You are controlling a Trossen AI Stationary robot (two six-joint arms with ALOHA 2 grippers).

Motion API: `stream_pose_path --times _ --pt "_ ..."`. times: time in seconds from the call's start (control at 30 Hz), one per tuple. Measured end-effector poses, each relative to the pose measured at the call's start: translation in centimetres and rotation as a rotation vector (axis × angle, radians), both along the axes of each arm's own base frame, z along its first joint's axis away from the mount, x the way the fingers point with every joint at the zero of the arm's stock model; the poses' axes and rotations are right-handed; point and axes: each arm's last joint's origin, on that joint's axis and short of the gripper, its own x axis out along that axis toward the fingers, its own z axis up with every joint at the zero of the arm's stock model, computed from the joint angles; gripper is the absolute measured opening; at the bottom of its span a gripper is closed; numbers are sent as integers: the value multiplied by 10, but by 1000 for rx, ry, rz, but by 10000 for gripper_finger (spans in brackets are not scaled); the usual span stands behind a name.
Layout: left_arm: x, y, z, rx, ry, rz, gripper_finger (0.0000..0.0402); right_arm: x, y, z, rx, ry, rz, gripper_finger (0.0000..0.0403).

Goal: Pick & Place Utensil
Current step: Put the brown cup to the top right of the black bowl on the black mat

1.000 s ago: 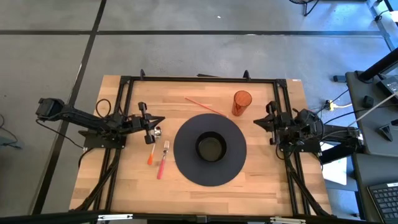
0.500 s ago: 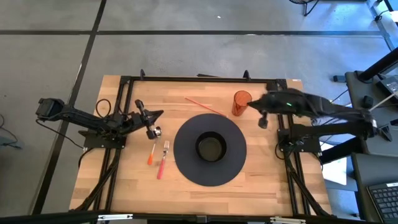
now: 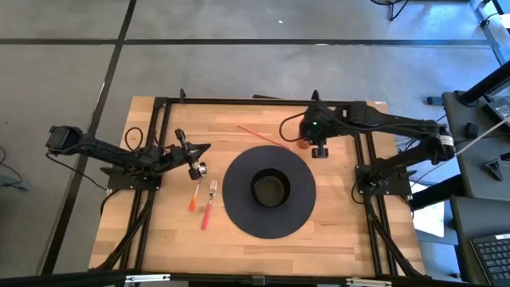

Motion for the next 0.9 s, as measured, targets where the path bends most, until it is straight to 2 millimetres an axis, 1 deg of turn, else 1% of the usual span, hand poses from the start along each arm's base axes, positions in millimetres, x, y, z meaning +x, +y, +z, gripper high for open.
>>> stream_pose_path --times 0.07,0.17,0.27,0.33,0.47,0.7,0.9 --pt "0 0 0 -9 -5 -2 5 1 -1 -7 54 55 10 170" --pt "0 0 0 -16 -8 -3 2 2 -4 -11 106 69 1 207" --pt "0 0 0 -17 -9 -3 1 2 -9 -12 114 66 -38 233" --pt "0 0 0 -17 -9 -3 3 3 -12 -14 123 68 -63 242" --pt "0 0 0 -17 -9 -3 5 5 -21 -19 141 85 -102 244" --pt "0 0 0 -17 -9 -3 1 17 -35 -38 165 157 -144 237" --pt "0 0 0 -17 -3 -3 5 23 -47 -53 184 208 -178 236"
